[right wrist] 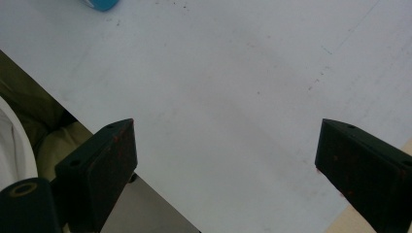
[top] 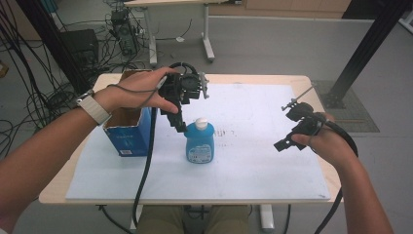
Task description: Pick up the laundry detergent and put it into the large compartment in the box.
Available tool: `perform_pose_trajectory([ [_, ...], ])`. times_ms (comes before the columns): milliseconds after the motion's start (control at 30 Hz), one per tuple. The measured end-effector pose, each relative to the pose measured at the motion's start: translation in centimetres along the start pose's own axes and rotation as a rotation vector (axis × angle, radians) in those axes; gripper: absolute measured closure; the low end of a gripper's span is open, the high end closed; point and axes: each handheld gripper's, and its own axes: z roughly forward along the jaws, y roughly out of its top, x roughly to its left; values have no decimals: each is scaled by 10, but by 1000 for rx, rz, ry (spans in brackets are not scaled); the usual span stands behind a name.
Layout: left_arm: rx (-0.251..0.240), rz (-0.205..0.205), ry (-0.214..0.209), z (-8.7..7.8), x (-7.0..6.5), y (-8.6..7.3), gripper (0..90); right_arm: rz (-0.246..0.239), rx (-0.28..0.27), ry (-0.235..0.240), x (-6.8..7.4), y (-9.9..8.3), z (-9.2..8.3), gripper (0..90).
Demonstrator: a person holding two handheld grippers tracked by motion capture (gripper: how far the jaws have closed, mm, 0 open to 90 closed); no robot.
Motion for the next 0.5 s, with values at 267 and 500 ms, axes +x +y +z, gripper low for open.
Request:
perform_pose_trajectory([
  [267,10,26,1,7,1,19,71,4,-4,1,-2,-2,-1,79],
  [500,21,27,6,13,3,27,72,6,-7,3,-3,-4,-1,79],
])
